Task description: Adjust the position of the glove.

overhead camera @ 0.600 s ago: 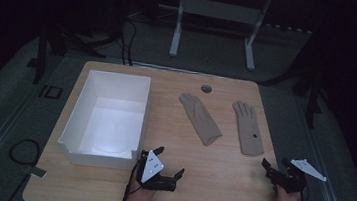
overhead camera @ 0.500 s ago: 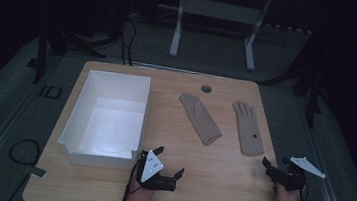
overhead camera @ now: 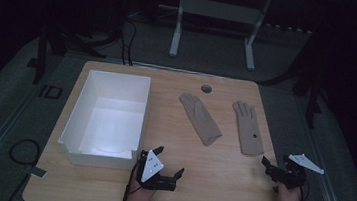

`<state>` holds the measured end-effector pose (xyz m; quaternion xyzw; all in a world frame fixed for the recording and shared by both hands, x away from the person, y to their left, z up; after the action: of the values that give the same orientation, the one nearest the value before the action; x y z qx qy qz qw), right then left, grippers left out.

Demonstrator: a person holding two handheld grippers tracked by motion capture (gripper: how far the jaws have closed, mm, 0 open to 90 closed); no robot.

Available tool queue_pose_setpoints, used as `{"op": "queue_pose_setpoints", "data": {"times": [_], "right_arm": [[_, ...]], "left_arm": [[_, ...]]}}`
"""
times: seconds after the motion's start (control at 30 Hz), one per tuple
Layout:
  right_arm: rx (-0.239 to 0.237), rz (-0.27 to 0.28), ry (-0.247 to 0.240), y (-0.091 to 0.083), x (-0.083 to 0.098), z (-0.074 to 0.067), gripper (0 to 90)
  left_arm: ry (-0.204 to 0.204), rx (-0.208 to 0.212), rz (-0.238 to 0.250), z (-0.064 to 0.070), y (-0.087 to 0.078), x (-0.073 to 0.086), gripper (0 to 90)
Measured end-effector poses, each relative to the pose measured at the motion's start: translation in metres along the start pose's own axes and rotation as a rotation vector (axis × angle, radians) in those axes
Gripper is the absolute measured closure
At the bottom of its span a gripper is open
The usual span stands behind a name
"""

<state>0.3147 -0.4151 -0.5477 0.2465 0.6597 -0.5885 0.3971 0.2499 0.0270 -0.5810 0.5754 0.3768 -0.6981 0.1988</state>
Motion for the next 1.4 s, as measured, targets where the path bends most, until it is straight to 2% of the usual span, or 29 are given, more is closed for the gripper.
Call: {"op": "queue_pose_setpoints", "data": {"times": [0.03, 0.1, 0.17, 0.23, 0.3, 0.33, 0.43, 0.5, 0.53, 0.57, 0.67, 0.7, 0.8, 0.87, 0.9, 1.1, 1.27, 1.4], "right_arm": [[-0.022, -0.021, 0.012, -0.004, -0.01, -0.001, 13.6], [-0.072, -0.01, 0.029, -0.006, -0.019, -0.003, 14.1], [-0.074, 0.014, 0.01, -0.009, -0.029, -0.008, 14.0], [-0.07, 0.005, -0.006, -0.01, -0.04, -0.015, 12.3], [-0.106, 0.03, -0.014, -0.01, -0.05, -0.02, 11.9], [-0.106, 0.03, -0.014, -0.01, -0.05, -0.02, 11.9], [-0.148, 0.035, -0.038, -0.007, -0.069, -0.031, 14.1], [-0.157, 0.039, -0.043, -0.007, -0.074, -0.034, 14.9], [-0.167, 0.046, -0.052, -0.006, -0.078, -0.036, 16.3], [-0.189, 0.066, -0.077, -0.006, -0.087, -0.041, 22.2], [-0.22, 0.068, -0.093, -0.001, -0.098, -0.048, 23.3], [-0.22, 0.068, -0.093, -0.001, -0.098, -0.048, 23.3], [-0.271, 0.079, -0.126, 0.003, -0.107, -0.058, 24.4], [-0.272, 0.08, -0.141, 0.006, -0.112, -0.064, 24.5], [-0.296, 0.074, -0.145, 0.007, -0.114, -0.067, 24.4], [-0.367, 0.052, -0.202, 0.019, -0.123, -0.087, 26.4], [-0.387, 0.034, -0.237, 0.03, -0.127, -0.102, 28.8], [-0.415, 0.021, -0.242, 0.04, -0.13, -0.111, 30.3]], "left_arm": [[0.005, 0.001, 0.0, 0.0, 0.0, 0.0, 2.8], [0.007, -0.001, -0.002, 0.001, 0.0, 0.0, 2.8], [0.009, -0.002, -0.003, 0.001, 0.0, 0.0, 2.8], [0.01, 0.0, -0.002, 0.001, 0.0, 0.0, 2.8], [0.01, 0.0, -0.002, 0.001, 0.0, 0.0, 2.8], [0.01, 0.0, -0.002, 0.001, 0.0, 0.0, 2.8], [0.009, 0.0, -0.002, 0.001, 0.0, 0.0, 2.8], [0.008, 0.0, -0.001, 0.001, 0.0, 0.0, 2.8], [0.01, 0.0, -0.003, 0.001, 0.0, 0.0, 2.8], [0.01, 0.0, -0.003, 0.001, 0.0, 0.0, 2.8], [0.01, 0.0, -0.003, 0.001, 0.0, 0.0, 2.8], [0.01, 0.0, -0.003, 0.001, 0.0, 0.0, 2.8], [0.007, 0.002, -0.003, 0.001, 0.0, 0.0, 2.8], [0.007, 0.004, -0.002, 0.001, 0.0, 0.0, 2.8], [0.01, 0.005, -0.002, 0.001, 0.0, 0.0, 2.8], [0.01, 0.006, -0.002, 0.001, 0.0, 0.0, 2.8], [0.011, 0.011, -0.002, 0.001, 0.0, 0.0, 2.8], [0.01, 0.012, -0.002, 0.001, 0.0, 0.0, 2.8]]}}
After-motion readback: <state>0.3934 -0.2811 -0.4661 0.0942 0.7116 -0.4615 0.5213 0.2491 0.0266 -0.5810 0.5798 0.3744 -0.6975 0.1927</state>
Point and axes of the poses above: each handheld gripper's, and its own axes: y roughly forward along the jaws, x roughly out of its underside, z roughly to its right, the point moved 1 cm from there along y, roughly forward along the jaws, and after that the axes turned 4 degrees about -z, right-handed, at the moved point
